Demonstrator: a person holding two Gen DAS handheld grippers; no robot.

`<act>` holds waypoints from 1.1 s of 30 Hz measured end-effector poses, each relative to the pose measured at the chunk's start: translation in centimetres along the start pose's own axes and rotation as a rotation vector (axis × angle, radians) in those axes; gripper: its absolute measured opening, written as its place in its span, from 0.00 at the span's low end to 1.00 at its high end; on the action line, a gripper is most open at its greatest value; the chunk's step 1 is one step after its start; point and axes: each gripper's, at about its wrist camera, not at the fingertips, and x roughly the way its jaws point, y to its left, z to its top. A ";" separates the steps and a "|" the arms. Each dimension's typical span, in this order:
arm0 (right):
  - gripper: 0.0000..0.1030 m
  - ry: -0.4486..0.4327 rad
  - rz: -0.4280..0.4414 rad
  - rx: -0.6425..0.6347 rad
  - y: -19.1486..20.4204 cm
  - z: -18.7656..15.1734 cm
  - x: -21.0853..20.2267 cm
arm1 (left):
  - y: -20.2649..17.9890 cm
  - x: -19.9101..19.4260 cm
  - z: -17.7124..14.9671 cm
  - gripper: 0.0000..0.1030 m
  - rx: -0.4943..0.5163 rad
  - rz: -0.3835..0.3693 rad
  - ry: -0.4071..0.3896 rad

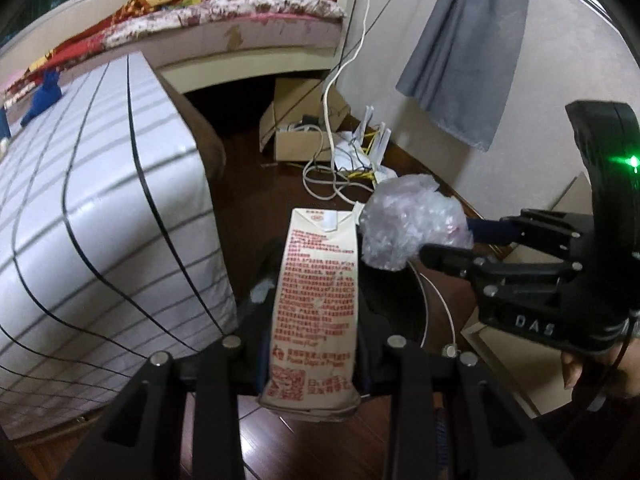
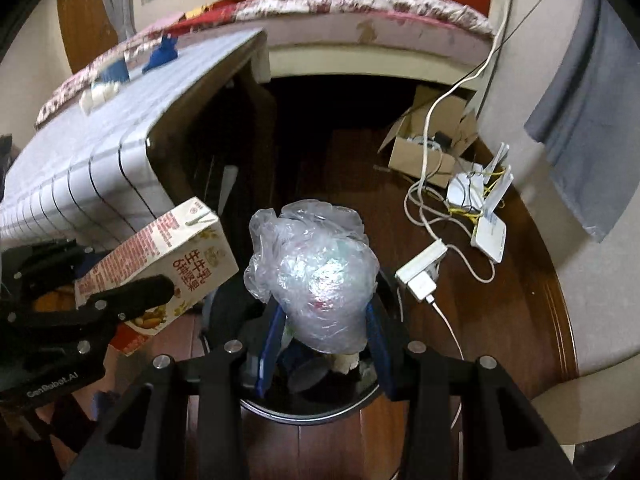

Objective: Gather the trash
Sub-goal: 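Open both tools to drop the carton and bag into the bin, then move both open tools back from the bin to the table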

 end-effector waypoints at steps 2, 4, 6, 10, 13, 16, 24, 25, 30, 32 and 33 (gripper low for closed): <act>0.41 0.016 -0.001 -0.006 -0.1 0.0 0.5 | 0.1 0.6 -0.2 0.34 -0.013 -0.009 0.015; 0.42 0.062 0.012 -0.008 -0.1 0.0 1.5 | 0.1 1.1 -0.5 0.34 -0.026 -0.027 0.022; 0.50 0.138 -0.011 -0.027 -0.1 -0.5 3.3 | 0.4 1.8 -0.7 0.41 -0.044 -0.075 0.027; 0.88 0.184 -0.094 -0.039 -1.0 -1.5 4.9 | 0.8 2.9 -1.3 0.81 -0.055 0.003 0.047; 0.91 0.187 -0.116 -0.020 -1.8 -1.7 4.8 | 1.3 2.8 -1.8 0.91 -0.062 0.071 0.042; 0.99 0.167 -0.133 -0.033 -1.5 -1.7 4.3 | 1.8 2.6 -2.0 0.97 -0.067 0.122 0.032; 0.99 0.144 -0.131 -0.063 -0.4 -1.2 3.8 | 2.3 1.5 -1.6 0.97 -0.058 0.144 -0.008; 0.99 0.137 -0.131 -0.065 -0.3 -1.1 3.6 | 2.3 1.4 -1.5 0.97 -0.057 0.146 -0.012; 0.99 0.121 -0.130 -0.069 0.0 -0.8 3.1 | 2.4 1.3 -1.5 0.97 -0.057 0.153 -0.017; 0.99 0.118 -0.130 -0.071 0.2 -0.8 2.9 | 2.3 1.4 -1.4 0.97 -0.058 0.156 -0.017; 0.99 0.115 -0.128 -0.071 0.2 -0.7 2.8 | 2.4 1.3 -1.5 0.97 -0.058 0.157 -0.017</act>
